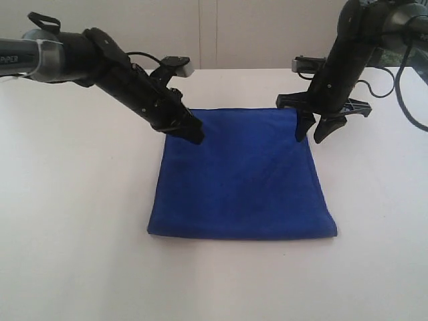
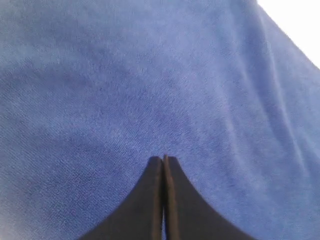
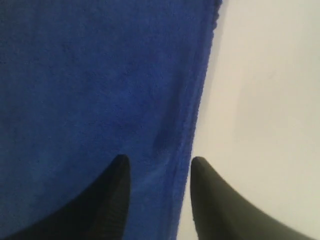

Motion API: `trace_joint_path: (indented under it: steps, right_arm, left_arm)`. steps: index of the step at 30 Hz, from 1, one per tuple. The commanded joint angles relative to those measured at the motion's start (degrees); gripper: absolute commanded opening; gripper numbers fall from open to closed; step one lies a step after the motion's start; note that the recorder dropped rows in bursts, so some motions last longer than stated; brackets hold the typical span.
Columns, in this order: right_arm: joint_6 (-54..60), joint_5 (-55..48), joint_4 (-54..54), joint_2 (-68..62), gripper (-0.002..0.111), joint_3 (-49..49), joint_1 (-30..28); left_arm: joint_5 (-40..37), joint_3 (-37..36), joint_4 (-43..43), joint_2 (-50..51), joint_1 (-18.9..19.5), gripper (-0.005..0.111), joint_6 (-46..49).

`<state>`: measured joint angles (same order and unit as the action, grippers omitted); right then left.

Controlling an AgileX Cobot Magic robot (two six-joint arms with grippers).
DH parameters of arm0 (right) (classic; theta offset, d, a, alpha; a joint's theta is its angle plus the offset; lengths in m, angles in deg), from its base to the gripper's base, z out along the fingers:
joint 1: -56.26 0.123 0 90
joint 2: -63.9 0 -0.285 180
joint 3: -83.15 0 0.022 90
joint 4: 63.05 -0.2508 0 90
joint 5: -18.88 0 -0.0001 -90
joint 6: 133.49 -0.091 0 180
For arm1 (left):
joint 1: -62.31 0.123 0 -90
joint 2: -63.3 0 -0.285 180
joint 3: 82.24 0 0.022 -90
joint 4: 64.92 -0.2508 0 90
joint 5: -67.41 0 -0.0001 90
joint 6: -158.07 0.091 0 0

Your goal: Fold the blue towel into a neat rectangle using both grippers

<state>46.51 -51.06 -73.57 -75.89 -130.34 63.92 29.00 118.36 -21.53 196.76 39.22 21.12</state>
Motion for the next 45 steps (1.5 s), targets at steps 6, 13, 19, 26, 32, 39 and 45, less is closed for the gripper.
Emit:
trace_joint_path:
  steps: [6,13,19,26,32,39,45]
  right_arm:
    - [1.2,0.0,-0.5,1.2,0.038,0.2,0.0]
    - [1.2,0.0,-0.4,1.9,0.038,4.6,1.4]
    - [1.2,0.0,-0.8,4.2,0.038,8.6,2.1]
    - [0.0,0.0,-1.1,7.6,0.038,12.7,2.1]
    - [0.0,3.8,-2.9,8.6,0.038,16.0,2.1]
    - [0.0,6.3,-5.1,8.6,0.038,17.6,2.1]
    - [0.0,6.4,-3.9,11.3,0.038,15.9,2.0]
  left_arm:
    - [-0.8,0.0,0.7,3.8,-0.5,0.000,0.5]
    - [-0.1,0.0,0.7,3.7,-0.5,0.000,0.5]
    - [-0.1,0.0,0.7,3.7,-0.5,0.000,0.4]
    - [-0.1,0.0,0.7,3.7,-0.5,0.000,0.4]
    - [-0.1,0.0,0.7,3.7,-0.5,0.000,0.5]
    - [0.2,0.0,0.7,3.7,-0.5,0.000,0.5]
    - [0.7,0.0,0.7,3.7,-0.5,0.000,0.5]
